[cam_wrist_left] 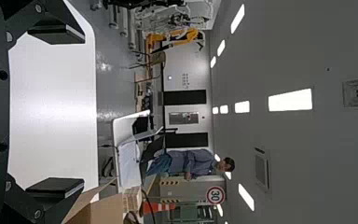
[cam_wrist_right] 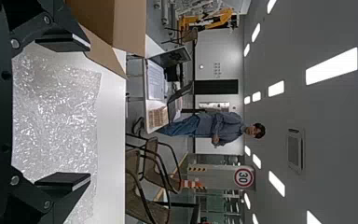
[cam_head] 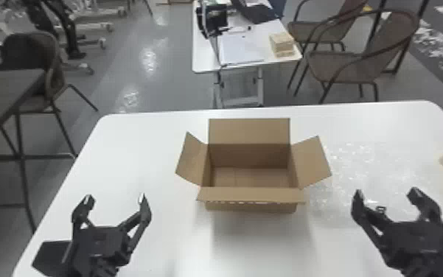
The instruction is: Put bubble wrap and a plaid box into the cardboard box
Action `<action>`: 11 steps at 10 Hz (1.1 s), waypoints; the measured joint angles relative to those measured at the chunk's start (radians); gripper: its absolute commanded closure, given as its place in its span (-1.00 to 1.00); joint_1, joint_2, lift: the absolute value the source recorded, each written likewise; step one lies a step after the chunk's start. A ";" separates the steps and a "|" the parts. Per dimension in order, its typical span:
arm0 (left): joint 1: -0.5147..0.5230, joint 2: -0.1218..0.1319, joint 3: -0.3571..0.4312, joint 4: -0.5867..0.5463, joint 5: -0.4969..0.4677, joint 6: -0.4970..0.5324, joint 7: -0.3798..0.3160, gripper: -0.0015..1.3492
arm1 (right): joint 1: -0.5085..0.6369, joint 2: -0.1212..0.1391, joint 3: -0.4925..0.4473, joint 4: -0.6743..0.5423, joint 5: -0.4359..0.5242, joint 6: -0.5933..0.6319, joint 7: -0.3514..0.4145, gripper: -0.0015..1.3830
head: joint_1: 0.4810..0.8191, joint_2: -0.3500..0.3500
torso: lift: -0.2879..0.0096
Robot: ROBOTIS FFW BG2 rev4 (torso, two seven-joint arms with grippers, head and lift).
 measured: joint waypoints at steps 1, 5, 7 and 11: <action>-0.001 0.000 0.001 0.000 0.003 0.004 -0.003 -0.69 | -0.002 -0.001 0.002 0.003 0.002 -0.007 0.000 -0.57 | 0.27 0.38 | 0.24; -0.001 0.000 0.001 0.000 0.003 0.007 -0.003 -0.69 | -0.003 -0.005 0.004 0.006 0.000 -0.010 0.000 -0.57 | 0.27 0.38 | 0.24; -0.004 0.000 0.001 0.000 0.007 0.010 -0.007 -0.69 | -0.002 -0.005 0.004 0.009 -0.008 -0.010 -0.001 -0.57 | 0.27 0.38 | 0.24; -0.083 0.000 0.021 -0.070 0.139 0.257 -0.131 -0.66 | -0.002 -0.004 0.004 0.011 -0.017 -0.010 -0.001 -0.55 | 0.27 0.32 | 0.24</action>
